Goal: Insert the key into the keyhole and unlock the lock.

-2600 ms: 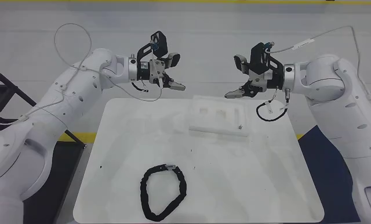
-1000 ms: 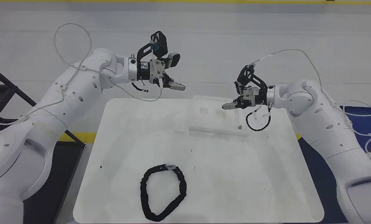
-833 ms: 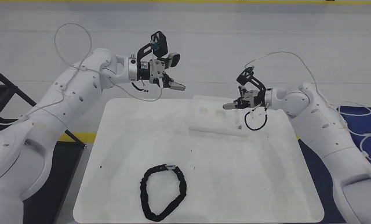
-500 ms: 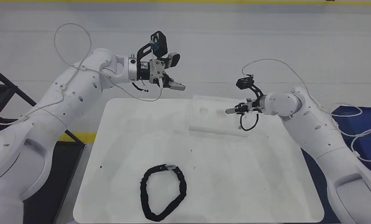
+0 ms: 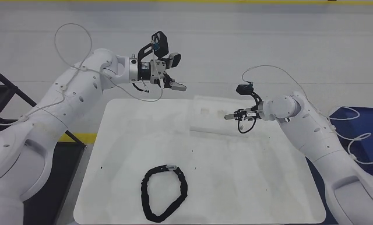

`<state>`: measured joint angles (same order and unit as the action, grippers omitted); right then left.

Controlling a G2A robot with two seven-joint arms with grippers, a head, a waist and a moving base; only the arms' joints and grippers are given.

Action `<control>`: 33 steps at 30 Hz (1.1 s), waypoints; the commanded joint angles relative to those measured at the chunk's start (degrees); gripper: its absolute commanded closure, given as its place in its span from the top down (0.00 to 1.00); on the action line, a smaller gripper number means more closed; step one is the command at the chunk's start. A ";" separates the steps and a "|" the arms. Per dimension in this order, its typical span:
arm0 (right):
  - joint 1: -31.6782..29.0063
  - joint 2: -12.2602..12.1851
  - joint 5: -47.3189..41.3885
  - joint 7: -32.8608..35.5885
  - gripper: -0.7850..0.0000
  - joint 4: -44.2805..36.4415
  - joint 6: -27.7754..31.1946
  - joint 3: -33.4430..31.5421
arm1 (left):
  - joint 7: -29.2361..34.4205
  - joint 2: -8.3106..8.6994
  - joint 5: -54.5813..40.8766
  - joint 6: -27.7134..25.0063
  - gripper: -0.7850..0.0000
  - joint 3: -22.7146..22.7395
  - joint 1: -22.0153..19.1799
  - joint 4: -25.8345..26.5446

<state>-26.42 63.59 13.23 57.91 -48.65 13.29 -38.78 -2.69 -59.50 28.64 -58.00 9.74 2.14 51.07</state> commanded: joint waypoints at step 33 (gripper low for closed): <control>-5.06 0.09 7.51 2.00 0.90 -6.78 -16.30 -0.72 | 0.00 0.00 0.00 0.00 1.00 0.00 0.00 0.00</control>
<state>-31.64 63.49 20.68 59.98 -55.86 -3.01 -39.69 -2.69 -59.50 28.64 -58.00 9.74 2.14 51.07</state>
